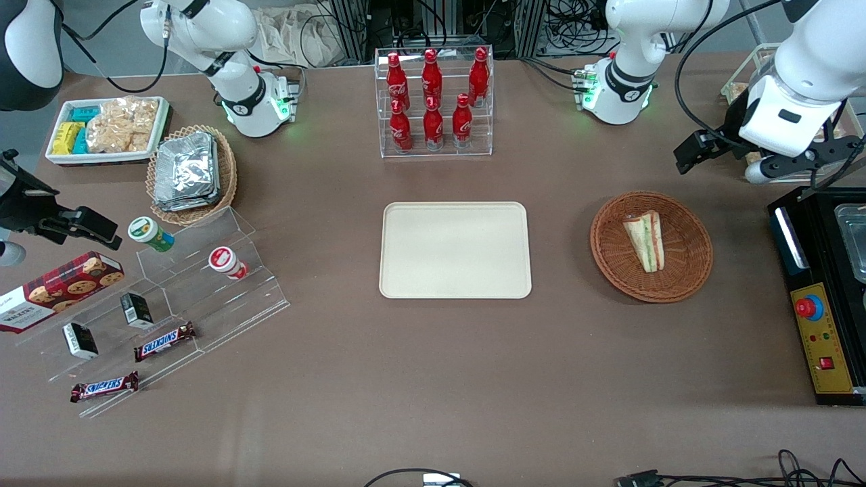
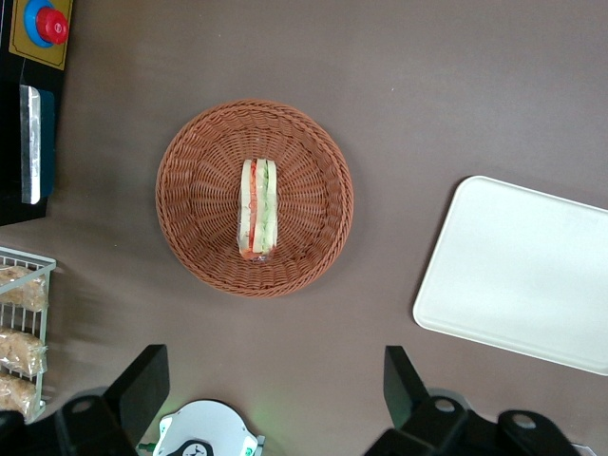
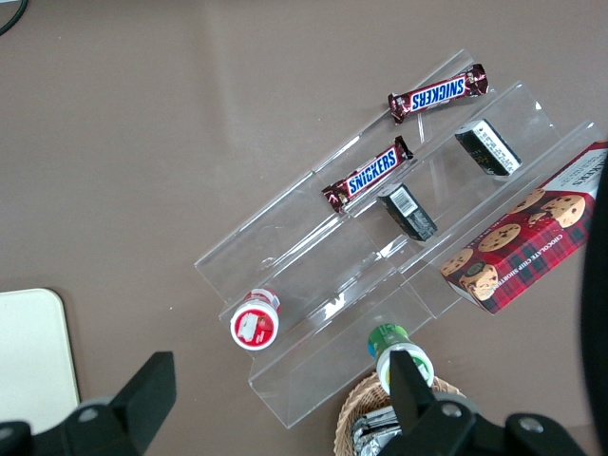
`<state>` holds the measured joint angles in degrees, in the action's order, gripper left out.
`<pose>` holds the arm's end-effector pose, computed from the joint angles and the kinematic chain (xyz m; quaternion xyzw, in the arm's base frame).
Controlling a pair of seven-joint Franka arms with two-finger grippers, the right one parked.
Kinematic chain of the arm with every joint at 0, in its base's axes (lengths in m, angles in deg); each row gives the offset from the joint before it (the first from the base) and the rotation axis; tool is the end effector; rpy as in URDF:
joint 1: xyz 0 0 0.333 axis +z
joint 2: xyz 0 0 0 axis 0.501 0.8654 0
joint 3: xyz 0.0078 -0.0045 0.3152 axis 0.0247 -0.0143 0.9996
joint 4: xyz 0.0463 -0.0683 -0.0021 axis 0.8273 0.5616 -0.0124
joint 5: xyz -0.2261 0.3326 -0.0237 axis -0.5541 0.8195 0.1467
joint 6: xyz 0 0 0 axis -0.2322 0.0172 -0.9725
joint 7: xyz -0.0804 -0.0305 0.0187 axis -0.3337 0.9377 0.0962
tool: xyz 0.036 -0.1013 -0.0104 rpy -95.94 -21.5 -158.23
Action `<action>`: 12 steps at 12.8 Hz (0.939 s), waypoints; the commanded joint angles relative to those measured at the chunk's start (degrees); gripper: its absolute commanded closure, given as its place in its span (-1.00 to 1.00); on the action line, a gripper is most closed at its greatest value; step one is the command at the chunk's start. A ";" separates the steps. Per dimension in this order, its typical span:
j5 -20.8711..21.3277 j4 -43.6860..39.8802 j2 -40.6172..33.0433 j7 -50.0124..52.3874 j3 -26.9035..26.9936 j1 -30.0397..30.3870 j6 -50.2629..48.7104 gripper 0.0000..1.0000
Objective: Place sandwich from basket to tray
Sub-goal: 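Move the open left gripper toward the sandwich in the wicker basket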
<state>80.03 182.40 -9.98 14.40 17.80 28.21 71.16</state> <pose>0.5016 -0.0922 0.6161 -0.9914 -0.1219 0.0416 0.0215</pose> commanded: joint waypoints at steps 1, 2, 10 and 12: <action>-0.63 -1.54 0.60 0.88 -0.56 0.37 -1.26 -1.00; -0.37 -1.89 0.87 0.11 -0.56 0.36 -1.52 -1.00; -0.28 0.20 0.35 0.97 -0.47 -0.16 -2.67 -1.00; -0.02 3.98 -2.28 0.98 -0.03 0.01 -2.49 -1.00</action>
<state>80.01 183.41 -9.74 14.58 17.52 28.10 69.13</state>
